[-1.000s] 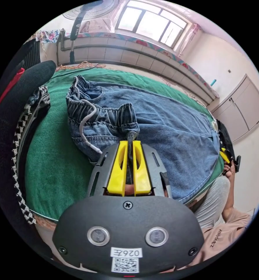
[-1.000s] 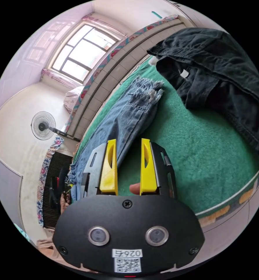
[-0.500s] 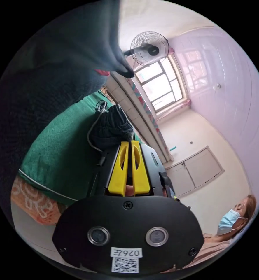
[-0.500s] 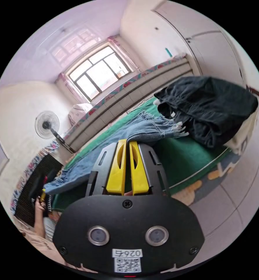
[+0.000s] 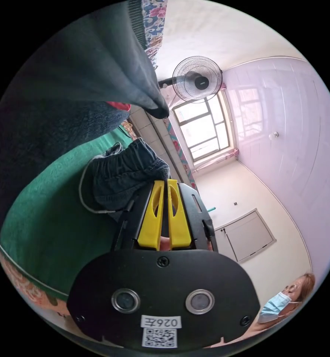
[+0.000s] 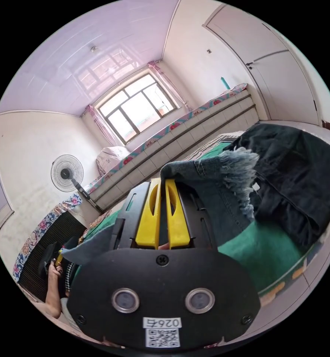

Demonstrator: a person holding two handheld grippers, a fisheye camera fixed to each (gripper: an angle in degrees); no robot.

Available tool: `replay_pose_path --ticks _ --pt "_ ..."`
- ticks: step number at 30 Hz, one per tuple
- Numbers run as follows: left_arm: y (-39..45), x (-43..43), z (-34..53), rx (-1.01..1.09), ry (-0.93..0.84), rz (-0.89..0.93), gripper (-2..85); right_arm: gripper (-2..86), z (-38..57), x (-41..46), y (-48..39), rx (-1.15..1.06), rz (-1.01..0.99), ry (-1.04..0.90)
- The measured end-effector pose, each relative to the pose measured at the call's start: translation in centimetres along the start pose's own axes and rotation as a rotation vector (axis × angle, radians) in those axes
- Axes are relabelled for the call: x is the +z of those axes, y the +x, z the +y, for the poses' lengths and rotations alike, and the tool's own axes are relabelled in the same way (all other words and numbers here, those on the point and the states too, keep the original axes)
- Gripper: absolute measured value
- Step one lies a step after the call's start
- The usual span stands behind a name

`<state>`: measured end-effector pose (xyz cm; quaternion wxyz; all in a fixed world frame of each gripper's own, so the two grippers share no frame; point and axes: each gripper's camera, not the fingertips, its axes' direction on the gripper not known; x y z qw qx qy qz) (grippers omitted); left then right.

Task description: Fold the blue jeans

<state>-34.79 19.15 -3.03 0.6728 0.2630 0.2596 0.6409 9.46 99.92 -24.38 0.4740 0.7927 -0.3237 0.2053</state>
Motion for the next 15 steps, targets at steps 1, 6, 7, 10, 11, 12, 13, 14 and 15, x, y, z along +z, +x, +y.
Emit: replay_pose_path --ticks 1,6,7,10,11,12,13,14,15 --pt "0.3 1.7 -1.1 0.014 -0.006 -0.019 -0.4 -1.5 -0.5 4.4 0.0 -0.014 0.016 -0.022" --pt "0.9 9.7 -5.1 0.058 -0.033 -0.140 0.0 -1.3 -1.0 25.4 0.7 -0.098 0.170 -0.156" --pt "0.7 11.9 -6.0 0.054 -0.033 -0.174 0.3 -1.2 -0.5 30.9 1.3 -0.096 0.200 -0.178" --pt "-1.3 16.7 -7.8 0.017 -0.031 -0.236 2.1 -0.6 0.8 46.0 4.3 -0.083 0.204 -0.300" --pt "-2.0 17.7 -8.1 -0.003 -0.048 -0.244 2.8 0.5 1.7 52.2 6.5 -0.053 0.218 -0.405" --pt "-3.3 19.3 -8.6 -0.063 -0.094 -0.249 4.2 1.0 2.4 54.8 7.8 -0.026 0.230 -0.452" --pt "-4.1 20.5 -8.8 -0.079 -0.123 -0.201 5.5 1.4 3.7 57.9 10.0 0.023 0.246 -0.472" --pt "-4.1 20.9 -8.9 -0.068 -0.127 -0.166 5.6 1.9 5.0 59.3 11.6 0.043 0.211 -0.436" --pt "-3.7 21.4 -8.9 -0.042 -0.138 -0.138 5.8 2.3 5.6 59.8 12.2 0.047 0.191 -0.423"
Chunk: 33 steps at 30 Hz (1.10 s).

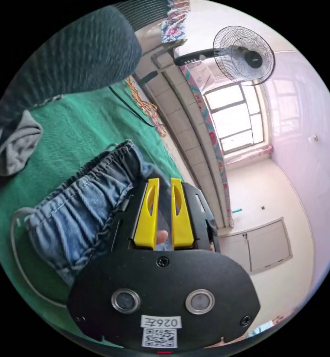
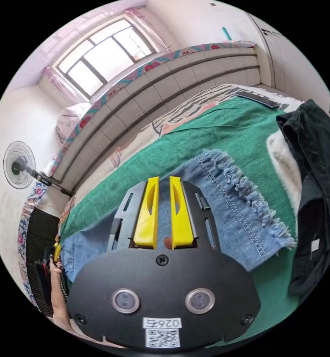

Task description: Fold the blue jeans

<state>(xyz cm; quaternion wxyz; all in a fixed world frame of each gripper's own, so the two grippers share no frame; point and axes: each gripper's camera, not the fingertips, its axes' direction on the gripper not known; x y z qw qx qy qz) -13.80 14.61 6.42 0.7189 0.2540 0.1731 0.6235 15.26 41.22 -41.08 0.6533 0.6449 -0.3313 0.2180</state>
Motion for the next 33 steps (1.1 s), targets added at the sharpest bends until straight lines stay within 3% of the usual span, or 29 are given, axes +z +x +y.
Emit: replay_pose_path --ticks 3,8,14,16,18,21,28,33 --pt "2.7 0.0 0.0 0.140 -0.055 -0.071 5.0 3.4 2.3 3.1 2.6 -0.059 0.000 0.001" --pt "10.5 1.8 2.4 0.504 -0.191 -0.264 -0.2 4.2 7.6 6.3 9.3 -0.130 0.230 0.029" --pt "18.4 10.4 8.2 0.836 -0.386 -0.317 -0.9 8.4 10.3 12.5 12.5 -0.163 0.381 0.006" --pt "19.0 15.8 9.7 0.897 -0.548 -0.474 -0.9 7.0 10.6 16.6 12.6 -0.218 0.450 -0.104" --pt "19.3 17.6 10.1 0.917 -0.575 -0.540 -0.9 6.0 11.1 19.3 13.1 -0.257 0.523 -0.142" --pt "20.9 16.0 9.0 0.819 -0.548 -0.484 -1.0 4.8 11.6 17.5 14.7 -0.177 0.509 -0.116" --pt "25.6 5.9 12.6 0.771 -0.314 -0.308 -1.0 3.3 18.7 9.2 9.3 -0.192 0.325 0.043" --pt "25.6 2.4 12.5 0.630 -0.291 -0.219 -1.0 2.9 18.8 1.5 5.0 -0.155 0.184 0.094"
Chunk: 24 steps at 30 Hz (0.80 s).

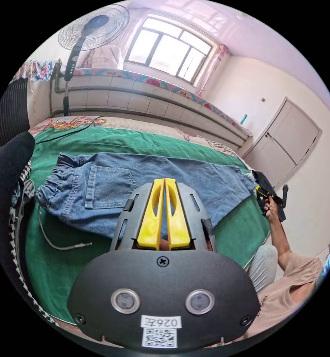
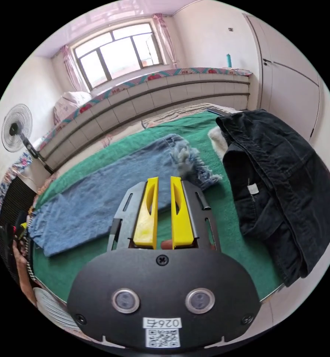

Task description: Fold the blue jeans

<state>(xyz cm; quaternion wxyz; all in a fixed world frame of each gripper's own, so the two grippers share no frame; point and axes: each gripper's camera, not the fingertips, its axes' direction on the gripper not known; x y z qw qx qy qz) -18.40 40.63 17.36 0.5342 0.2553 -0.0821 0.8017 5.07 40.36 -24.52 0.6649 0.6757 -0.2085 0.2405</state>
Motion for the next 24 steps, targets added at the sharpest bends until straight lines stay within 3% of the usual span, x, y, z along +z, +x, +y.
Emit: replay_pose_path --ticks 3,9,13,18,21,24 --pt "-0.2 1.5 0.5 -0.022 -0.070 0.061 -1.0 2.8 -2.5 -5.9 -2.3 0.042 -0.130 0.025" --pt "-0.3 7.8 0.8 0.022 -0.360 0.002 -1.0 1.7 -6.8 -13.7 -9.7 0.023 -0.289 -0.024" --pt "-0.7 7.3 -0.7 -0.012 -0.375 0.085 -1.0 1.2 -10.6 -16.3 -11.0 0.071 -0.365 -0.075" --pt "0.1 6.5 -2.4 -0.033 -0.385 0.117 -1.0 0.0 -14.9 -16.3 -10.3 0.027 -0.304 -0.136" --pt "1.6 4.6 -3.9 -0.035 -0.294 0.120 -1.0 -0.6 -18.5 -15.6 -6.4 0.064 -0.192 -0.222" --pt "4.5 2.4 -5.4 -0.022 -0.161 0.163 -1.0 -0.2 -22.9 -19.3 0.1 0.192 -0.166 -0.178"
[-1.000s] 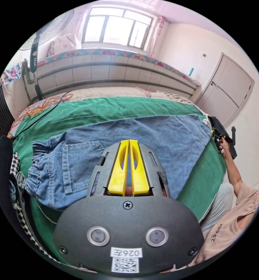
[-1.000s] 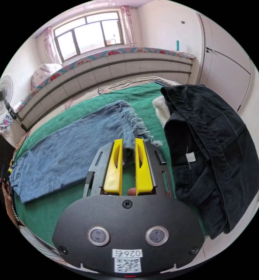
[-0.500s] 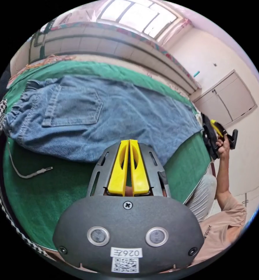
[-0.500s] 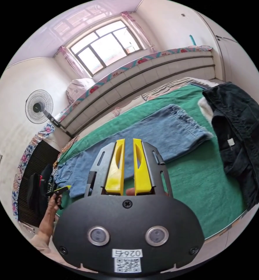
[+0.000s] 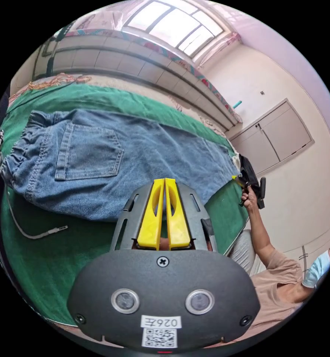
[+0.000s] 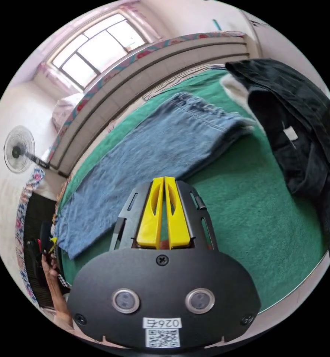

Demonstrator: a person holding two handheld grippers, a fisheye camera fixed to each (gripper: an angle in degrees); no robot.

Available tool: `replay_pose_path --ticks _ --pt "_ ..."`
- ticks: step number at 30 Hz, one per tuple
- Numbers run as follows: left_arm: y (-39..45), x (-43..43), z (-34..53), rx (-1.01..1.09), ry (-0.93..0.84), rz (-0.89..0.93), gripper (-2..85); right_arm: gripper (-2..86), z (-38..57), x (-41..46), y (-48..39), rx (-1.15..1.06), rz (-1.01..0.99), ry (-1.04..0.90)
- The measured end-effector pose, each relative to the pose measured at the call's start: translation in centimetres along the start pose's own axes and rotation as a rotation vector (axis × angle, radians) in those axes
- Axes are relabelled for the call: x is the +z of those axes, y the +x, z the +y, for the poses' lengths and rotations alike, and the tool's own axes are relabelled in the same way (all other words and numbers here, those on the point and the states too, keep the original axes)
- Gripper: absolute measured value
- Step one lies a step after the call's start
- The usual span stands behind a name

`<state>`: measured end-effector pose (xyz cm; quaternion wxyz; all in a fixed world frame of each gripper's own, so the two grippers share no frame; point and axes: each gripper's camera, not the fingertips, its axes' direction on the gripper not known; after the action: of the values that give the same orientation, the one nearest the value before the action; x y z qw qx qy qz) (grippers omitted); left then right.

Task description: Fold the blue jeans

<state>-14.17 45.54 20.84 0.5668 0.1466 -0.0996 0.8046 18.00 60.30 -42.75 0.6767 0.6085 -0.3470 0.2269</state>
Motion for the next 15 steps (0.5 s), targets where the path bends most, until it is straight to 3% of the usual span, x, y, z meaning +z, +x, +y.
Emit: replay_pose_path --ticks 3,8,15 --pt "4.5 -0.2 -1.0 0.094 0.089 0.057 -1.0 2.2 -3.7 -7.3 4.8 0.152 -0.075 0.097" --pt "13.5 5.0 -2.9 0.308 0.049 0.035 -1.0 6.8 -9.0 -19.5 10.7 0.339 -0.123 0.238" --pt "26.0 19.1 -7.3 0.540 -0.137 0.029 -1.0 8.7 -16.7 -29.6 11.4 0.318 -0.196 0.202"
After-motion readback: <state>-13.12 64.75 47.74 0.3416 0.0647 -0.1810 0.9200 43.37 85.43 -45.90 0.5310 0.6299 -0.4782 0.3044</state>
